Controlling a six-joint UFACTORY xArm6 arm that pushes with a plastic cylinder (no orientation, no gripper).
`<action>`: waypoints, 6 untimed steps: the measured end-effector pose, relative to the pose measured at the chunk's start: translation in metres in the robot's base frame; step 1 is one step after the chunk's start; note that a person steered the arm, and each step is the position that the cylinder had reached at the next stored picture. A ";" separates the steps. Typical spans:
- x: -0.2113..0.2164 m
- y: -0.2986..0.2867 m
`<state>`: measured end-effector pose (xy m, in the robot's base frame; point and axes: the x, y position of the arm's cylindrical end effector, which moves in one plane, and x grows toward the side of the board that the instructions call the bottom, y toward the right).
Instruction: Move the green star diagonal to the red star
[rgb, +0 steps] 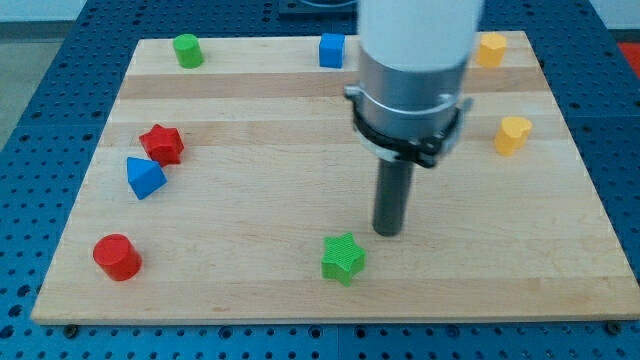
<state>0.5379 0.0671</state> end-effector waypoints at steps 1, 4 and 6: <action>0.012 0.003; 0.020 -0.020; 0.044 -0.039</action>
